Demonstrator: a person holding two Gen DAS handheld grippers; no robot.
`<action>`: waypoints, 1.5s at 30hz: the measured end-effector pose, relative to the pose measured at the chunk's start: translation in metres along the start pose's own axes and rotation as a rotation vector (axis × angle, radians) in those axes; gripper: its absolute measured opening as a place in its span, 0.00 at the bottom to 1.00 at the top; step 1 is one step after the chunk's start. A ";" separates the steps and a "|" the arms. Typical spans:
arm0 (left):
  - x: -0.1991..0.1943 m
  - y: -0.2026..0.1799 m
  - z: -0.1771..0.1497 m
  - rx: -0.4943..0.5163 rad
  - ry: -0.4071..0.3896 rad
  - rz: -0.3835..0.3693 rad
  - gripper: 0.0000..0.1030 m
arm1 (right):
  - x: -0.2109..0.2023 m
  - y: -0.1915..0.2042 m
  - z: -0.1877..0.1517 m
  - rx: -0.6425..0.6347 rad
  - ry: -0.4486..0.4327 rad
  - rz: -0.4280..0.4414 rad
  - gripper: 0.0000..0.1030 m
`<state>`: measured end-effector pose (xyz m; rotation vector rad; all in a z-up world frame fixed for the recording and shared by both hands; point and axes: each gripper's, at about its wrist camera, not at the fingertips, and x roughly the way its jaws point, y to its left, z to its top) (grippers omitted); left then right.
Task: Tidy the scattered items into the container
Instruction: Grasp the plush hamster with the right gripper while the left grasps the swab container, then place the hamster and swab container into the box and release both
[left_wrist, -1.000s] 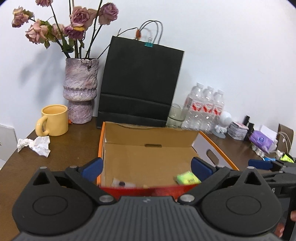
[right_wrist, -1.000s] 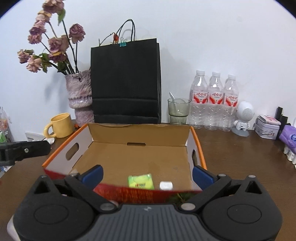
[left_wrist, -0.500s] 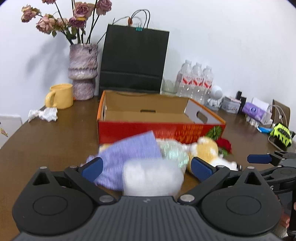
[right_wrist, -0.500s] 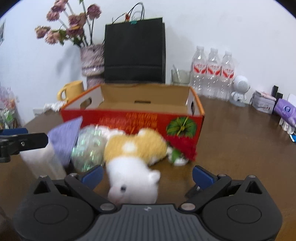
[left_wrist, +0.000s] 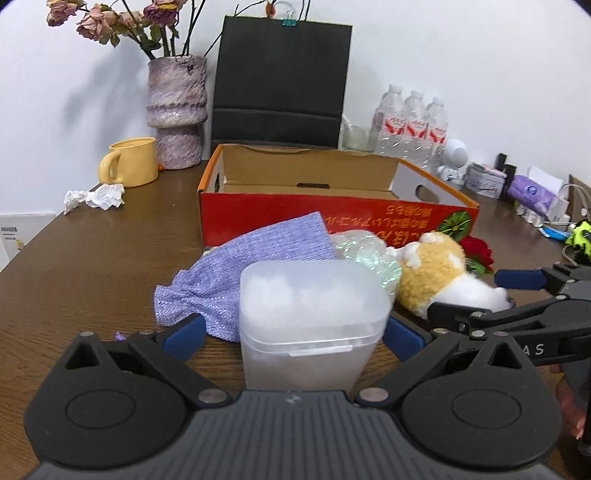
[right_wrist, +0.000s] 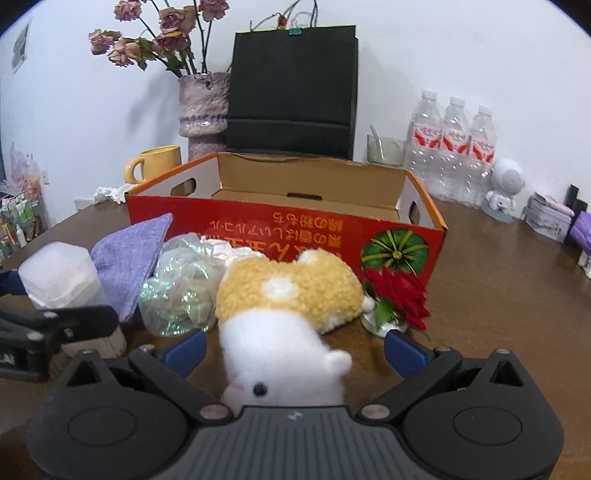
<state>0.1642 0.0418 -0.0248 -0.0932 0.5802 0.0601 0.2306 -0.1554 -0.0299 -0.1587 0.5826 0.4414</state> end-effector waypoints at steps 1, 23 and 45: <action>0.002 0.000 -0.001 0.000 0.000 0.006 1.00 | 0.001 0.001 0.000 -0.013 -0.004 0.002 1.00; -0.027 0.001 -0.014 -0.019 -0.063 -0.037 0.66 | -0.033 0.026 -0.015 -0.061 -0.090 0.032 0.50; -0.010 0.005 0.109 -0.053 -0.249 -0.127 0.66 | -0.033 -0.011 0.087 0.005 -0.302 -0.032 0.50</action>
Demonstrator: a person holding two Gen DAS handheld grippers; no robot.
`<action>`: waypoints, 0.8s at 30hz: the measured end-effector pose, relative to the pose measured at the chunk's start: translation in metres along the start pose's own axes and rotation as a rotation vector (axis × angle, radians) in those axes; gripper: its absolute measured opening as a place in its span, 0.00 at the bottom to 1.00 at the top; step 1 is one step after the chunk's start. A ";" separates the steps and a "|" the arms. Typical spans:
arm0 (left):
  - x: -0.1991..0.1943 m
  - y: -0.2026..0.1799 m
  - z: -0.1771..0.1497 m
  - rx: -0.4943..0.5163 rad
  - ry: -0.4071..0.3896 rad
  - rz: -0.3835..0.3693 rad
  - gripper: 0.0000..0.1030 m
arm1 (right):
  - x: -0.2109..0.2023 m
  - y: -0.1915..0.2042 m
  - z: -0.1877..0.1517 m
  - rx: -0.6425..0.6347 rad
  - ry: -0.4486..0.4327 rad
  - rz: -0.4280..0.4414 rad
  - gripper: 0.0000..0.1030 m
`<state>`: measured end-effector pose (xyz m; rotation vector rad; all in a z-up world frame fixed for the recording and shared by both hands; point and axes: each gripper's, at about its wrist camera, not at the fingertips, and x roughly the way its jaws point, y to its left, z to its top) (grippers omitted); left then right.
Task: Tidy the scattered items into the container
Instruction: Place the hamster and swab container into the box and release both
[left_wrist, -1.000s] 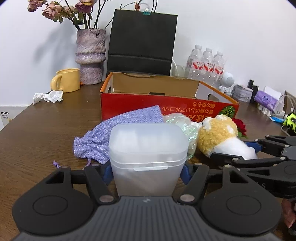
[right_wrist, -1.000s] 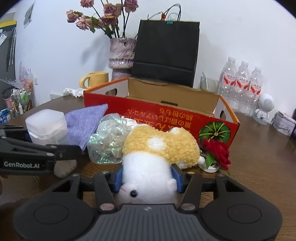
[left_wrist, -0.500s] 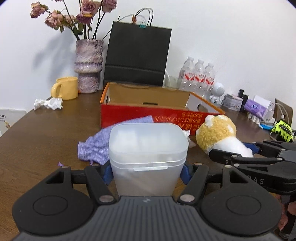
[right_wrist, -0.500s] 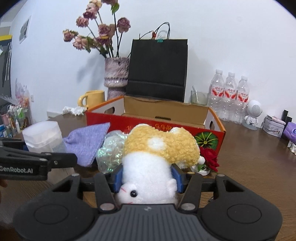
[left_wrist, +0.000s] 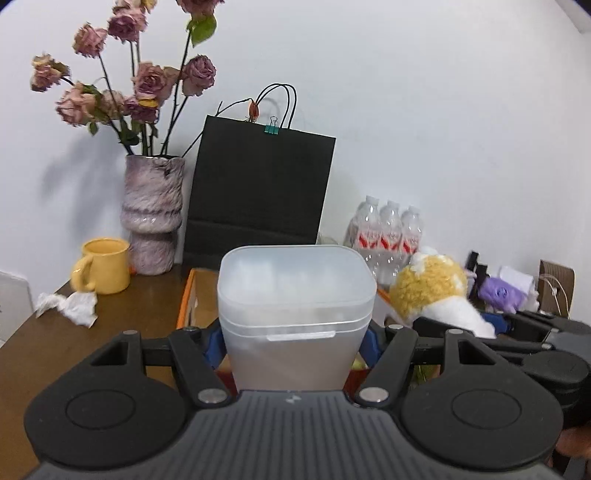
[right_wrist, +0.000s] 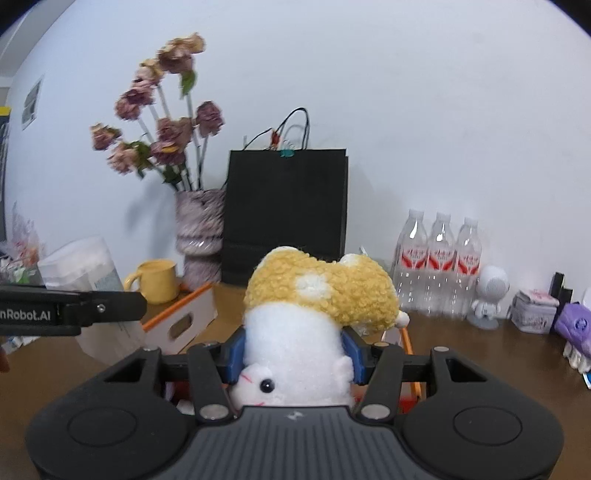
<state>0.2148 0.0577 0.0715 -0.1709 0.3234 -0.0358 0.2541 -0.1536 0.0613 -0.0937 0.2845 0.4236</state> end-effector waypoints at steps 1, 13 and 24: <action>0.012 0.001 0.005 -0.003 0.003 -0.001 0.66 | 0.012 -0.002 0.005 0.001 0.005 -0.005 0.50; 0.119 0.029 0.007 -0.037 0.143 0.052 0.66 | 0.135 -0.028 0.005 0.103 0.208 0.010 0.50; 0.150 0.036 -0.007 -0.020 0.248 0.076 0.88 | 0.160 -0.028 -0.003 0.094 0.290 0.005 0.65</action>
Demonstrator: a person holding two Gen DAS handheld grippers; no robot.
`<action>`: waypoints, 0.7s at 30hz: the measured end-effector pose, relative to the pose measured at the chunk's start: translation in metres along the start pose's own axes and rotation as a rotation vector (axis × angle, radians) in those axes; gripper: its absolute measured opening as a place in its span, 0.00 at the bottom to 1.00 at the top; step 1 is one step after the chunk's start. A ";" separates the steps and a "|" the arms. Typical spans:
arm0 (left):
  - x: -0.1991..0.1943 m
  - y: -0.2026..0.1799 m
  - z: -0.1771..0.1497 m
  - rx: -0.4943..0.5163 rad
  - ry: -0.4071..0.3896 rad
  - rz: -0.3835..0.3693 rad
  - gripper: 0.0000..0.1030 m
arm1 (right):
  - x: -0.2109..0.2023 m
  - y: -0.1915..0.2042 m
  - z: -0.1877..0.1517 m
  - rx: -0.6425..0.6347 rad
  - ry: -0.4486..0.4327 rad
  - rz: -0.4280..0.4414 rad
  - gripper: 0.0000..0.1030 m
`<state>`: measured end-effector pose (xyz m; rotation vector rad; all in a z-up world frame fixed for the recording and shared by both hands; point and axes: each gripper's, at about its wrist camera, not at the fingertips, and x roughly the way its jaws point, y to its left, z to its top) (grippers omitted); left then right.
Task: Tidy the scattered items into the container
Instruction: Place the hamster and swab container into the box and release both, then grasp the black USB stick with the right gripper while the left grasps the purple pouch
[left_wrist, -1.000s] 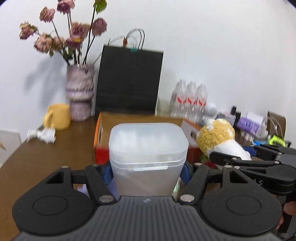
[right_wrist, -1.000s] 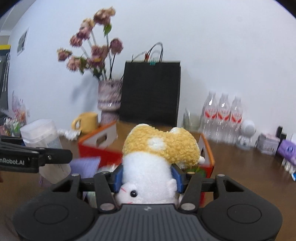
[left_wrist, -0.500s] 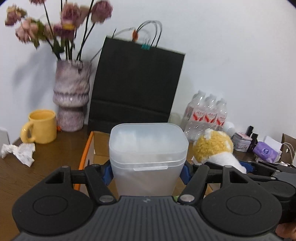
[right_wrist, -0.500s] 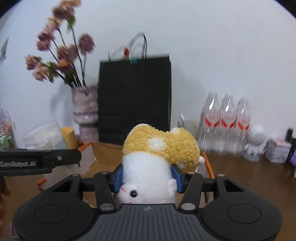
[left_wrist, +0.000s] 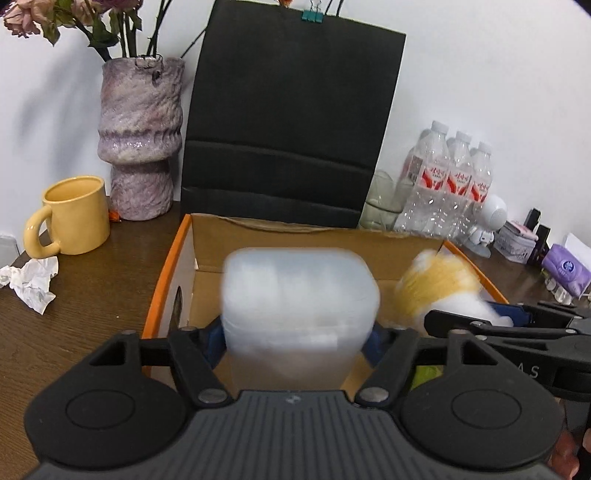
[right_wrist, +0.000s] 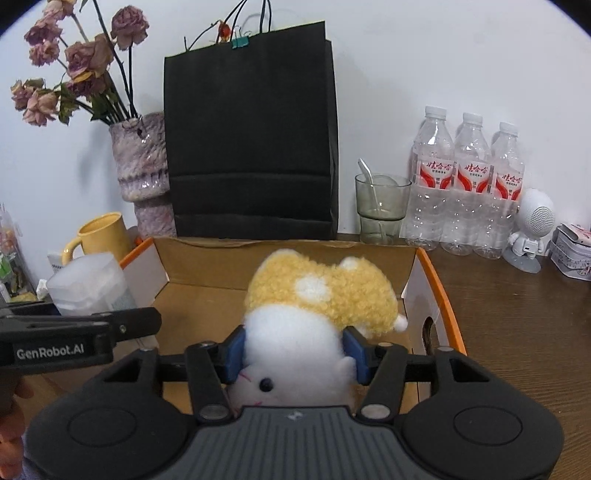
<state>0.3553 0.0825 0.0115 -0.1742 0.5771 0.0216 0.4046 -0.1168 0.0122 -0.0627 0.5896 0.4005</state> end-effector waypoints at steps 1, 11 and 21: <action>-0.002 -0.002 0.001 0.008 -0.007 0.012 0.92 | 0.000 0.001 0.000 -0.005 0.004 -0.003 0.73; -0.022 -0.013 0.007 0.064 -0.079 0.074 1.00 | -0.017 -0.005 0.009 0.004 -0.022 -0.059 0.99; -0.040 -0.015 0.011 0.044 -0.113 0.059 1.00 | -0.028 -0.003 0.012 -0.004 -0.037 -0.074 0.99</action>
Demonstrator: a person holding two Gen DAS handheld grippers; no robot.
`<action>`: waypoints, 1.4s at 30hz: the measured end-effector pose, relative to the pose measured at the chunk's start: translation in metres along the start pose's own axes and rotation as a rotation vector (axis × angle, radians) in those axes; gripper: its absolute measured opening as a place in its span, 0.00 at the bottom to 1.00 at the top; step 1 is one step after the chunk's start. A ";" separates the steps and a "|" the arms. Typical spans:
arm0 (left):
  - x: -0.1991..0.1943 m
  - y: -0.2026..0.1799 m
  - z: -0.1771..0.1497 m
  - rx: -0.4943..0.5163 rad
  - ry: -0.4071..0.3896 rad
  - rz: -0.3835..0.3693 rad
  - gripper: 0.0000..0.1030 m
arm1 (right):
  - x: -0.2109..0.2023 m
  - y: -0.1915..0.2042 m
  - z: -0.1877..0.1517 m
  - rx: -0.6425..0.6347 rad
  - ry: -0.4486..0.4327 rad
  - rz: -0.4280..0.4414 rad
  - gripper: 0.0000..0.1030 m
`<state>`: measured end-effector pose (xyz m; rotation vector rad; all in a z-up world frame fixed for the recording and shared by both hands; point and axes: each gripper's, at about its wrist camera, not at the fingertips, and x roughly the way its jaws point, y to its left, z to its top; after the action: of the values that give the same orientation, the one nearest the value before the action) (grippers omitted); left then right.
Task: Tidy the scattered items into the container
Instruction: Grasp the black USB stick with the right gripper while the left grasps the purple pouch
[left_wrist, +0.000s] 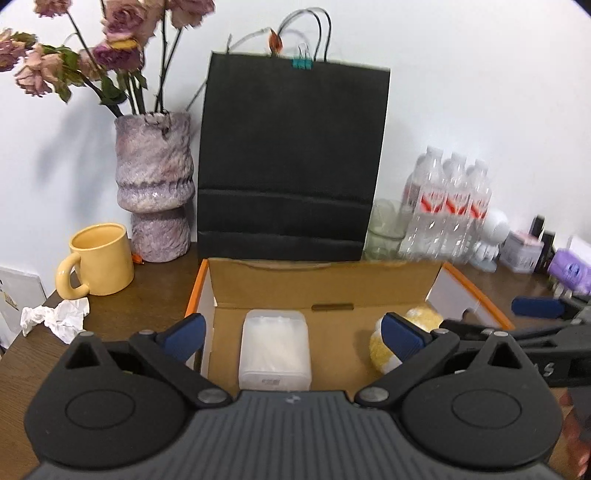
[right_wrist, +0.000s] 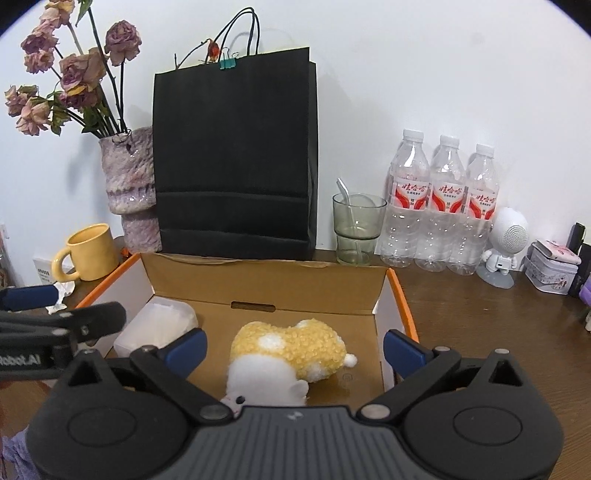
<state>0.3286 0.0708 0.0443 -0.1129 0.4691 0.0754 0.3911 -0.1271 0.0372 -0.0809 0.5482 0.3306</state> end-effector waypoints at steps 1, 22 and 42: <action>-0.008 0.000 0.002 -0.008 -0.018 -0.017 1.00 | -0.005 0.000 0.001 0.001 -0.007 -0.003 0.99; -0.090 0.055 -0.094 -0.057 0.102 0.010 1.00 | -0.107 -0.051 -0.109 0.071 0.072 -0.077 1.00; -0.063 0.062 -0.123 -0.016 0.180 -0.031 0.39 | -0.101 -0.038 -0.154 0.090 0.135 -0.124 0.17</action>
<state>0.2110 0.1135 -0.0419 -0.1434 0.6462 0.0392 0.2464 -0.2172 -0.0417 -0.0498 0.6881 0.1801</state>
